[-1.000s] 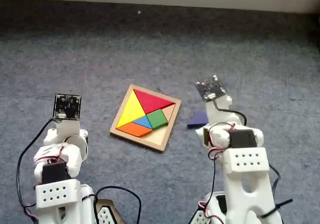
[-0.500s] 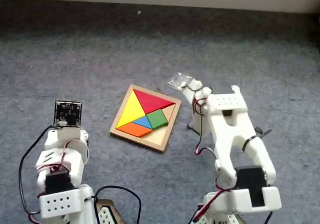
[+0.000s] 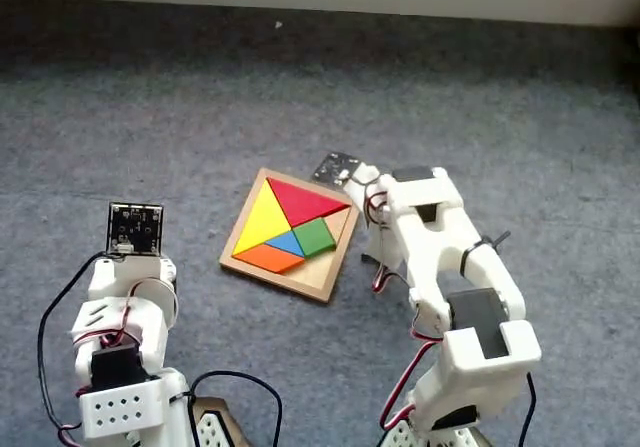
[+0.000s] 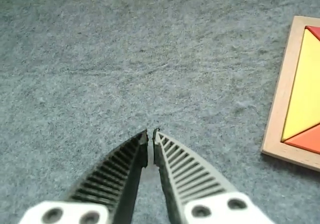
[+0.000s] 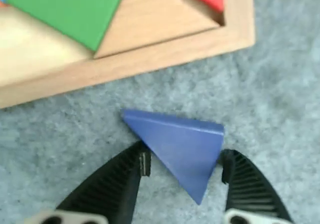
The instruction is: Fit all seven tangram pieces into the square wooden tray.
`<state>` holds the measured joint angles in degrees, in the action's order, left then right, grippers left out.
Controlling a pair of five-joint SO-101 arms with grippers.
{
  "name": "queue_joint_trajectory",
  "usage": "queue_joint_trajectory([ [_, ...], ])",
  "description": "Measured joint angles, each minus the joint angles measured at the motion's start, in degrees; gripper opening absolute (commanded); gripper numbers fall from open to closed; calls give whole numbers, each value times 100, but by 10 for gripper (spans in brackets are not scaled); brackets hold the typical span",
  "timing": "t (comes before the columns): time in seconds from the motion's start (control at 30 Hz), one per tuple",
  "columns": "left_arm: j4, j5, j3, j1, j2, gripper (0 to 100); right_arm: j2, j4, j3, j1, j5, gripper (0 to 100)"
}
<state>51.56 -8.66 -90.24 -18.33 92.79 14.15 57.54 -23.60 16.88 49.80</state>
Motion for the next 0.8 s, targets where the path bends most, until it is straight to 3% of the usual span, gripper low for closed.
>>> queue_joint_trajectory([
  [0.2, 0, 0, 0, 0, 0, 53, 88, -202, 193, -35, 0, 2],
  [0.53, 0, 0, 0, 0, 0, 53, -677, 237, 114, 0, -26, 6],
  [0.8, 0, 0, 0, 0, 0, 53, -2629, 281, -571, 290, -844, 5],
])
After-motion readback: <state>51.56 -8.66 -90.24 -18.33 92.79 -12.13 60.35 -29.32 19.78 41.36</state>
